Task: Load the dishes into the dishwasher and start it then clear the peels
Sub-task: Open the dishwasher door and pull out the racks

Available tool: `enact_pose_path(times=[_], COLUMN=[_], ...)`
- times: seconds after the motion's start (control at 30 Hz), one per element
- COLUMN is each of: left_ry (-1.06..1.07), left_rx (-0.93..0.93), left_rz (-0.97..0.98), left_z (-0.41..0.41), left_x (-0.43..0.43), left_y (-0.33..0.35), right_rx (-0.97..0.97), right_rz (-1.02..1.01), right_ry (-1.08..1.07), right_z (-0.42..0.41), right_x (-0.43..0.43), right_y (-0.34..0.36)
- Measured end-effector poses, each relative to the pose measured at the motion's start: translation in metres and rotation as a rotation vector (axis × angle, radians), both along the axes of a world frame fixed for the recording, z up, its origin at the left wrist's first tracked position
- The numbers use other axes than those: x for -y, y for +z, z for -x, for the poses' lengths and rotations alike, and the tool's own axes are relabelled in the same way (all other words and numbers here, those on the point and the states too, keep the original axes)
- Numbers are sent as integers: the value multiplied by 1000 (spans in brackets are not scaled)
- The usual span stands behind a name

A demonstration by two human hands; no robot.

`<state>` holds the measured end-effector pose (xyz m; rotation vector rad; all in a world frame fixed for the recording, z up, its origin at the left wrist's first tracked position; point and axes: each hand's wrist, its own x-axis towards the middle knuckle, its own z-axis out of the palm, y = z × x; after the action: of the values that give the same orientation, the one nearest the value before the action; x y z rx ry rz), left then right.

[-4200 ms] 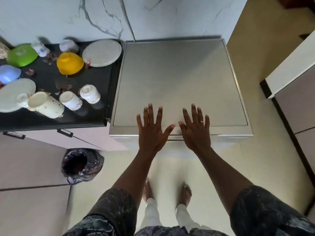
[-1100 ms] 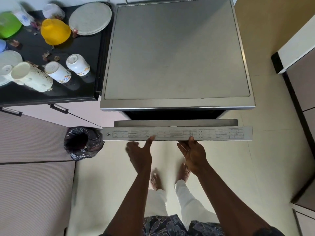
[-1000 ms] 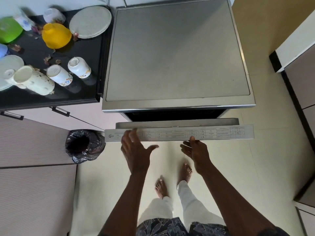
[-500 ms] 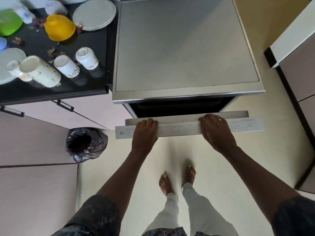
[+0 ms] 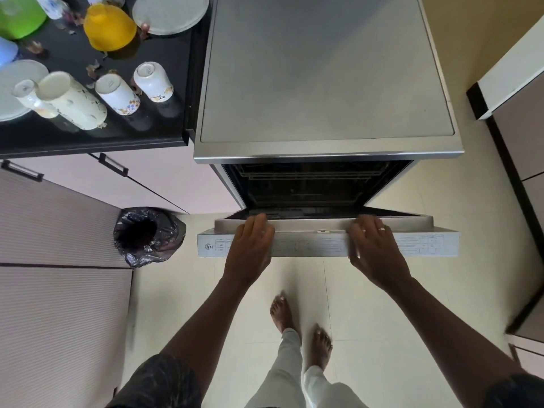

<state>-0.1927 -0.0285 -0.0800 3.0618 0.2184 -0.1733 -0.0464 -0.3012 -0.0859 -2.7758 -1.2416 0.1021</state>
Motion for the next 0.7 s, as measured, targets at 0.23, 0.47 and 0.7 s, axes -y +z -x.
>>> enact_pose_path(times=[0.23, 0.47, 0.7], left_ry=[-9, -53, -72], left_rx=[-65, -145, -219], left_rz=[44, 9, -19], left_z=[27, 52, 81], left_x=[19, 30, 47], left_y=[-18, -39, -58], right_rx=[-102, -118, -186], right_rz=[-1, 137, 198], right_ry=[39, 36, 18], right_z=[28, 52, 85], right_x=[16, 28, 40], right_y=[-17, -31, -53])
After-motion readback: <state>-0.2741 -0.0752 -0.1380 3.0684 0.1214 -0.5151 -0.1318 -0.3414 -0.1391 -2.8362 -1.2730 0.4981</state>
